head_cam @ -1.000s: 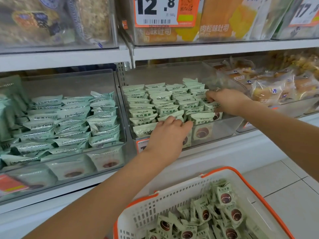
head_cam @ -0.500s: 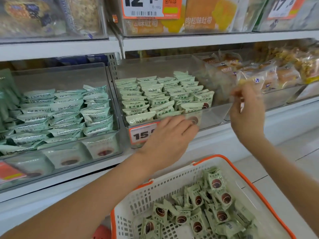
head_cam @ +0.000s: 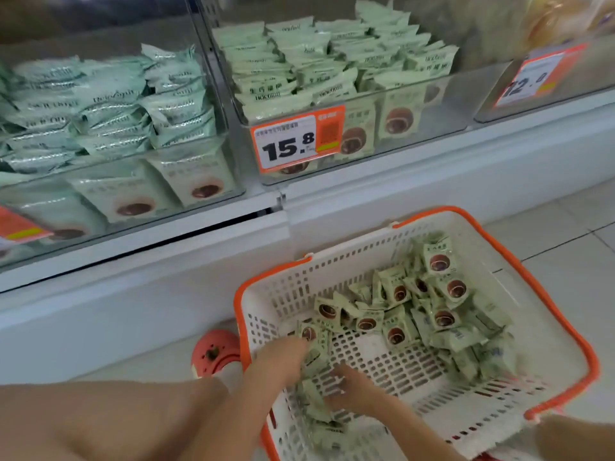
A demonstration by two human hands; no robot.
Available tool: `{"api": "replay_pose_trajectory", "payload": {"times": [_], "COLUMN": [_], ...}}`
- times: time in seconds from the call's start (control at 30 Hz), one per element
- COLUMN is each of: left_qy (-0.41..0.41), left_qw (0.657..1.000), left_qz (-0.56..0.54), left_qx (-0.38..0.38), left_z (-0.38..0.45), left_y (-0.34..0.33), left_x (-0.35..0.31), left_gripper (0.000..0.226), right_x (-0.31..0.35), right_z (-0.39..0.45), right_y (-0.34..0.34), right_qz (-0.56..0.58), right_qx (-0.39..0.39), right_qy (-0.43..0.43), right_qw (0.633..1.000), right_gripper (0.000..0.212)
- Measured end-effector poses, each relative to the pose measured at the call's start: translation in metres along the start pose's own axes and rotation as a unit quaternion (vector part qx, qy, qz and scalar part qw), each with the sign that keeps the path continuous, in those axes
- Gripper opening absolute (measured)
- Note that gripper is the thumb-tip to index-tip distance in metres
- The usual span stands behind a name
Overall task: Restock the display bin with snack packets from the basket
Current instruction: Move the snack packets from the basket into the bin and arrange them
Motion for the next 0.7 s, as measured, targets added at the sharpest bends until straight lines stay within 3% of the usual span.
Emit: {"api": "replay_pose_trajectory", "payload": {"times": [0.07, 0.17, 0.27, 0.37, 0.47, 0.57, 0.63, 0.7], "left_qy": [0.008, 0.002, 0.008, 0.013, 0.007, -0.064, -0.106, -0.133], "left_qw": [1.0, 1.0, 0.997, 0.995, 0.991, 0.984, 0.965, 0.943], "left_qz": [-0.008, -0.005, -0.052, -0.08, -0.117, -0.165, -0.24, -0.298], "left_qx": [0.013, 0.03, 0.048, 0.054, 0.062, 0.037, -0.003, -0.07], "left_z": [0.007, 0.014, 0.019, 0.018, 0.014, 0.004, -0.006, -0.017], "left_y": [-0.009, -0.02, -0.031, -0.03, -0.023, -0.002, 0.023, 0.056], "left_x": [0.011, 0.013, 0.013, 0.012, 0.01, -0.015, -0.037, -0.055], "left_gripper": [0.034, 0.032, 0.031, 0.037, 0.069, 0.107, 0.111, 0.097], "right_x": [0.002, 0.0, 0.0, 0.005, 0.011, 0.037, 0.063, 0.089], "right_z": [0.015, 0.035, 0.041, 0.035, 0.016, -0.025, -0.054, -0.088], "right_y": [-0.034, -0.054, -0.055, -0.04, -0.009, 0.033, 0.062, 0.084], "right_qz": [0.011, 0.002, -0.04, -0.046, 0.091, 0.275, 0.279, 0.244], "right_qx": [0.03, -0.039, -0.101, -0.111, -0.088, -0.076, -0.084, -0.097], "right_qy": [-0.017, -0.039, -0.029, -0.011, -0.016, 0.007, 0.054, 0.092], "right_qw": [0.999, 0.998, 0.994, 0.993, 0.992, 0.958, 0.955, 0.961], "right_gripper": [0.058, 0.068, 0.05, 0.035, 0.042, 0.048, 0.042, 0.032]}}
Point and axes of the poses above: each hand's wrist, its own z-axis towards the middle knuckle, its own y-axis out of the back of the hand, x = y × z, the point moved 9 cm from there along z, towards the middle knuckle, and after that the axes turned 1 degree about x, right-handed, at the moved point
